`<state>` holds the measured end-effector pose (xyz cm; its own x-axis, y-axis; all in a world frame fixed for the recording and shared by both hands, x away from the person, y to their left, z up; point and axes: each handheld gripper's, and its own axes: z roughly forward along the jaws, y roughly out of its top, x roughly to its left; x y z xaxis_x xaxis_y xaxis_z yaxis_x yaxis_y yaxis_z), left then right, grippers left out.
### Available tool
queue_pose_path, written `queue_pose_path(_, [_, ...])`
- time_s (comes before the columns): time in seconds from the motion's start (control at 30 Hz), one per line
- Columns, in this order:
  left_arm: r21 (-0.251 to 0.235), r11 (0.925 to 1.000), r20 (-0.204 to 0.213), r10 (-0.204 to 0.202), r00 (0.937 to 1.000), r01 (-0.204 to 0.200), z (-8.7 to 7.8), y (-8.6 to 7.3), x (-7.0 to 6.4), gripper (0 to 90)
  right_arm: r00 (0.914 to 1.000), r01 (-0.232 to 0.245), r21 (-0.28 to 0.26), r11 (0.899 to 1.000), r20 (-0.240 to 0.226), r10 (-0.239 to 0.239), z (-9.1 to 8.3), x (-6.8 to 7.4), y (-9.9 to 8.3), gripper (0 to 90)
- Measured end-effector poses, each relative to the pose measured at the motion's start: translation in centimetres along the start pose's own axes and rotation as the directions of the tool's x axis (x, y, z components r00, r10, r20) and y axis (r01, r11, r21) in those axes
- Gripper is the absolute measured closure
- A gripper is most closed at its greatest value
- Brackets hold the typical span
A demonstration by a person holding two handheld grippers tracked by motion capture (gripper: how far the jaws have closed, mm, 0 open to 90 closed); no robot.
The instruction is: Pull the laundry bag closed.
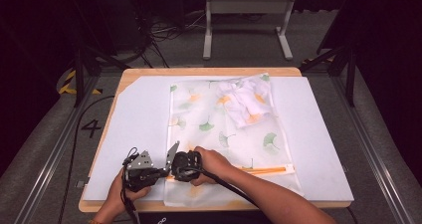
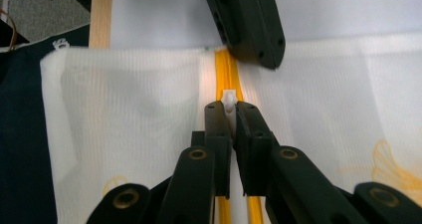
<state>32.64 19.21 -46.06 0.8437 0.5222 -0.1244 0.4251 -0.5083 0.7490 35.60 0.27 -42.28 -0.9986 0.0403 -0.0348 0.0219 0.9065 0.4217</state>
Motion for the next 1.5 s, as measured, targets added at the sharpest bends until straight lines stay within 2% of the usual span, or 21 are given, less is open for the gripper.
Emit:
queue_pose_path(0.1, [0.001,1.0,-0.001,0.0,1.0,0.0,0.0,0.0,0.0,90.0,1.0,-0.002,0.0,1.0,0.001,0.002,-0.3,-0.1,-0.6,84.5])
queue_pose_path(0.2, [0.0,1.0,-0.002,0.004,1.0,-0.004,0.0,0.0,0.0,90.0,0.9999,-0.015,0.008,1.0,0.008,0.015,-1.1,-0.2,-2.1,84.5])
queue_pose_path(0.47, [0.002,1.0,-0.007,0.008,0.9999,-0.008,0.0,0.0,-0.1,90.0,0.9965,-0.071,0.009,0.997,0.046,0.07,-4.1,-0.4,-7.8,84.5])
queue_pose_path(0.5, [0.002,1.0,-0.007,0.008,0.9999,-0.008,0.0,0.0,-0.1,90.0,0.9965,-0.071,0.009,0.997,0.046,0.07,-4.1,-0.4,-7.8,84.5])
queue_pose_path(0.57, [0.003,0.9999,-0.01,0.01,0.9999,-0.01,0.0,0.0,-0.1,90.0,0.9939,-0.092,-0.001,0.996,0.06,0.092,-5.2,-0.7,-9.9,84.5])
queue_pose_path(0.7, [0.003,0.9999,-0.012,0.012,0.9998,-0.012,0.0,0.0,-0.1,90.0,0.9884,-0.129,-0.015,0.992,0.078,0.13,-6.6,-0.8,-12.7,84.5])
queue_pose_path(0.73, [0.003,0.9999,-0.013,0.013,0.9998,-0.013,0.0,0.1,-0.1,90.0,0.9884,-0.129,-0.015,0.992,0.078,0.13,-6.6,-0.8,-12.7,84.5])
queue_pose_path(0.77, [0.003,0.9999,-0.014,0.014,0.9998,-0.014,0.0,0.1,-0.1,90.0,0.9851,-0.148,-0.013,0.989,0.086,0.149,-7.3,-0.7,-13.9,84.5])
queue_pose_path(0.87, [0.003,0.9999,-0.014,0.013,0.9998,-0.013,0.0,0.1,-0.1,90.0,0.9813,-0.166,-0.02,0.986,0.095,0.167,-7.8,-0.7,-15.1,84.5])
queue_pose_path(0.9, [0.003,0.9999,-0.014,0.014,0.9998,-0.014,0.0,0.1,-0.1,90.0,0.9776,-0.185,-0.027,0.982,0.096,0.187,-8.4,-0.7,-16.4,84.5])
queue_pose_path(0.93, [0.004,0.9999,-0.015,0.015,0.9998,-0.015,0.0,0.1,-0.1,90.0,0.9742,-0.2,-0.03,0.979,0.101,0.202,-8.6,-0.6,-16.8,84.5])
queue_pose_path(1.0, [0.003,0.9999,-0.014,0.014,0.9998,-0.014,0.0,0.1,-0.1,90.0,0.9745,-0.198,-0.022,0.98,0.104,0.199,-8.8,-0.6,-17.3,84.5])
queue_pose_path(1.1, [0.003,0.9999,-0.013,0.014,0.9998,-0.014,0.0,0.1,-0.1,90.0,0.9658,-0.231,-0.032,0.972,0.113,0.233,-9.8,-0.5,-19.4,84.5])
queue_pose_path(1.13, [0.003,0.9999,-0.013,0.014,0.9998,-0.014,0.0,0.1,-0.1,90.0,0.9658,-0.231,-0.032,0.972,0.113,0.233,-9.8,-0.5,-19.4,84.5])
queue_pose_path(1.27, [0.004,0.9999,-0.013,0.015,0.9998,-0.015,0.0,0.1,-0.1,90.0,0.9551,-0.26,-0.041,0.965,0.136,0.263,-10.8,-0.4,-21.3,84.5])
queue_pose_path(1.33, [0.004,0.9999,-0.012,0.014,0.9998,-0.014,0.0,0.1,-0.1,90.0,0.9514,-0.273,-0.051,0.961,0.133,0.278,-11.1,-0.3,-22.1,84.5])
queue_pose_path(1.4, [0.005,0.9999,-0.011,0.014,0.9998,-0.014,0.0,0.1,-0.1,90.0,0.9436,-0.296,-0.059,0.953,0.138,0.301,-11.5,-0.2,-23.0,84.5])
queue_pose_path(1.43, [0.005,0.9999,-0.011,0.014,0.9998,-0.014,0.0,0.1,-0.1,90.0,0.9436,-0.296,-0.059,0.953,0.138,0.301,-11.5,-0.2,-23.0,84.5])
queue_pose_path(1.5, [0.004,0.9999,-0.01,0.012,0.9999,-0.012,0.0,0.1,-0.1,90.0,0.9358,-0.313,-0.057,0.948,0.153,0.318,-12.1,-0.2,-24.0,84.5])
